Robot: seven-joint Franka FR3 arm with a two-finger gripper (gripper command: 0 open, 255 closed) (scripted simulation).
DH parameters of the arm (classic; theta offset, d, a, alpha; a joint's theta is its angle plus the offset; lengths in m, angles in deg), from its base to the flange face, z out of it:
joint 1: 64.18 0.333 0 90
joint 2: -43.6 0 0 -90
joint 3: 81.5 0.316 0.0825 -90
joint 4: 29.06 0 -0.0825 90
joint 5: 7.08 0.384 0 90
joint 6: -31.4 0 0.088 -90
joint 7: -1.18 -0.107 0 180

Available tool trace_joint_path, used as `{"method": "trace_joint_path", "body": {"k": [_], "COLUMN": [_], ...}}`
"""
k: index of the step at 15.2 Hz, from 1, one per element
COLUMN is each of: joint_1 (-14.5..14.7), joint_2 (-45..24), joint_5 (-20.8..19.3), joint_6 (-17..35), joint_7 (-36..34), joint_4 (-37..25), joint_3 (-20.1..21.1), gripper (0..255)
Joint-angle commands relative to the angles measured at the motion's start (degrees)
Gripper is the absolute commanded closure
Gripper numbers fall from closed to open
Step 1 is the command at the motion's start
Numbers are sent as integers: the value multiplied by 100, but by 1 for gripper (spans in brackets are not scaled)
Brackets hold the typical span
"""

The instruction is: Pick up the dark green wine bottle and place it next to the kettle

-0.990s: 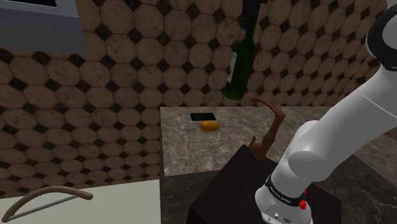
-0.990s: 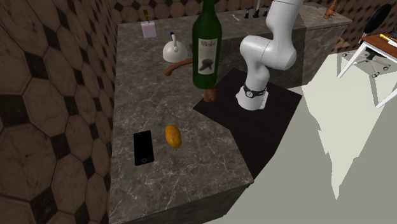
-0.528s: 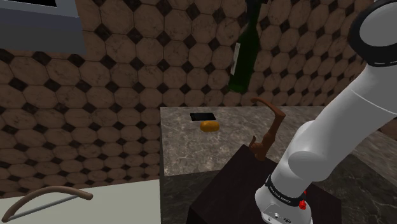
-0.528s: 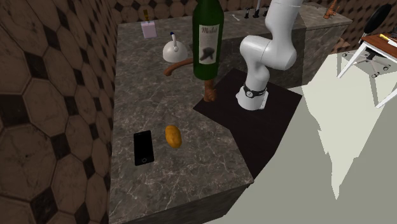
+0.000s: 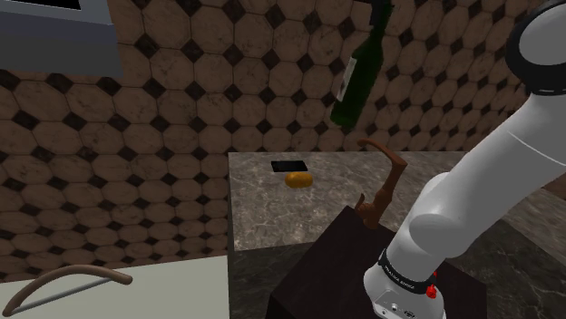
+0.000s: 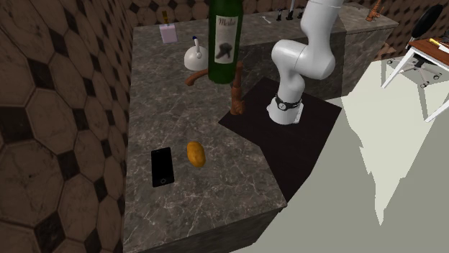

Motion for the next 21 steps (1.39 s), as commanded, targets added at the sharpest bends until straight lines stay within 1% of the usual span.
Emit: {"method": "trace_joint_path", "body": {"k": [1,6,11,16,21], "joint_1": [-74,-249,-400,-527,-614], "joint_2": [243,740,1065,1229,1227], "joint_5": [-107,-411,-728,-1025,-1265], "joint_6": [141,488,807,1129,1472], "joint_7": [249,896,1554,2227,2921], "joint_4": [344,1062,1542,1827,1933], "joint_3": [-147,-584,-1078,-1636,-2277], "gripper": [255,255,255,255,255]}}
